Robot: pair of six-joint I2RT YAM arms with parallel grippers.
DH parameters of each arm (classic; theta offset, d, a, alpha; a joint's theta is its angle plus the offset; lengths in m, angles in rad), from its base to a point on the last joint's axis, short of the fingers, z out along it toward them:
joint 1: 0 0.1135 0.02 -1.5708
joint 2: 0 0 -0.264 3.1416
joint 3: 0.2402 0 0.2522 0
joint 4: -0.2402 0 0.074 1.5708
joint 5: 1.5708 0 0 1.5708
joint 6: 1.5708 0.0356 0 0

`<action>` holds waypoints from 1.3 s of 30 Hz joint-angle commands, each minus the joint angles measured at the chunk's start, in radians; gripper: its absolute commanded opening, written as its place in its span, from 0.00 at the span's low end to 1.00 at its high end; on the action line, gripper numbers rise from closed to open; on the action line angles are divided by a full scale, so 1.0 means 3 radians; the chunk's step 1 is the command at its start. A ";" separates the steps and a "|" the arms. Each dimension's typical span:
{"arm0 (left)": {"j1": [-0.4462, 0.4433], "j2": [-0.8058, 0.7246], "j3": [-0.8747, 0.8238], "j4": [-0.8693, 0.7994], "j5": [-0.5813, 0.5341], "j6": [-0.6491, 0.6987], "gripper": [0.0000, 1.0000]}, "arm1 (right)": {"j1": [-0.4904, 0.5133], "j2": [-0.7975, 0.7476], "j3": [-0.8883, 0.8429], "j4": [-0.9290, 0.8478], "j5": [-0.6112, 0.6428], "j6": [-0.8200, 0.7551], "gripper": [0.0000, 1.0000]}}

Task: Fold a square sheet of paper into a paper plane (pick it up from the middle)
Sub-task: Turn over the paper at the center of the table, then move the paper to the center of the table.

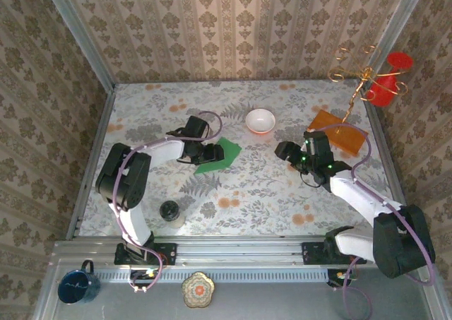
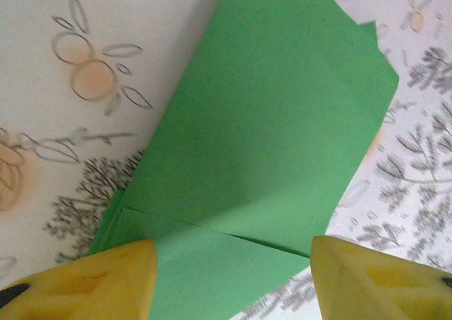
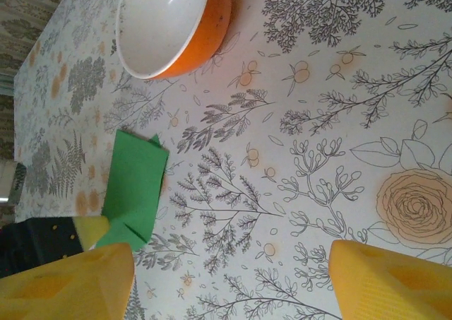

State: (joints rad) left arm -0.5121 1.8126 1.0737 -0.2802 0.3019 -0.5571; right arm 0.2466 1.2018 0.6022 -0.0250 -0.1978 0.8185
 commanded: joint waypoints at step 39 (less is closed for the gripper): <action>-0.0549 -0.0173 -0.0315 0.0305 0.0236 -0.0971 0.34 | 0.1141 0.1101 0.0013 0.0635 -0.0092 0.1321 0.52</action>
State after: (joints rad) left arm -0.6781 1.7462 0.9859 -0.2085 0.3527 -0.8211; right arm 0.5816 1.5181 0.5915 0.1337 -0.2150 1.1900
